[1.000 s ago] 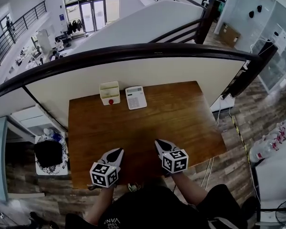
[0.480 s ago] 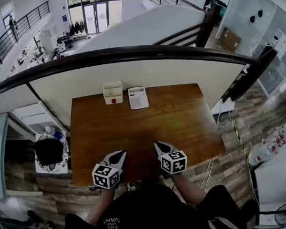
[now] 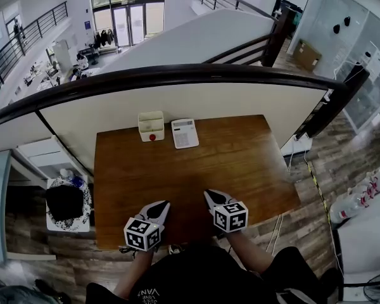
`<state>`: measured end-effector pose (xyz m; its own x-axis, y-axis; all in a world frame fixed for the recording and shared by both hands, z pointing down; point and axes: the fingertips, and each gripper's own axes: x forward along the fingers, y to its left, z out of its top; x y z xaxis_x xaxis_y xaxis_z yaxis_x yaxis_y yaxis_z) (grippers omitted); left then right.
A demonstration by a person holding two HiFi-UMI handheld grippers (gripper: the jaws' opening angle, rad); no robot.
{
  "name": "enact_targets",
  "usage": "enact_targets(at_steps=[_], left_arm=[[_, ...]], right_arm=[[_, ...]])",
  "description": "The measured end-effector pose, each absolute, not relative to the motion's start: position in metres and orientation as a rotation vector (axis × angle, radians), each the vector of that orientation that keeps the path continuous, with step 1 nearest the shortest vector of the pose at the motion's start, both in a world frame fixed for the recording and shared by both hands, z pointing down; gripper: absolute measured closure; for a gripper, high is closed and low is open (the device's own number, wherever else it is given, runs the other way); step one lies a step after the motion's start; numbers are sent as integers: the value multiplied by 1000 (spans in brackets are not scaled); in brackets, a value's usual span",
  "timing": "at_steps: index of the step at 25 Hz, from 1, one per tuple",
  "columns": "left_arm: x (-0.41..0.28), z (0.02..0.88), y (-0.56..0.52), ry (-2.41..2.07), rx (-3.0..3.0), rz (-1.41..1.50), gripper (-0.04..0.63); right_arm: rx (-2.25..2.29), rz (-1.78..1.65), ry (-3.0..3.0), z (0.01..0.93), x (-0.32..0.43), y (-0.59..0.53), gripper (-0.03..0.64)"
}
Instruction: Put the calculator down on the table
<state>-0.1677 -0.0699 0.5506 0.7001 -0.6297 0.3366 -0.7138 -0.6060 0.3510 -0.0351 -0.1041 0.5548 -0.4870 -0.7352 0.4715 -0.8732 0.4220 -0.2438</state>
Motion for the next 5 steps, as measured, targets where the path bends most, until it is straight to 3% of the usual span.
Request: enact_targets(at_steps=[5], left_arm=[[-169,549,-75,-1036,2444,248,583]], right_arm=[[1387,672,-2397,552,-38,-109,604]])
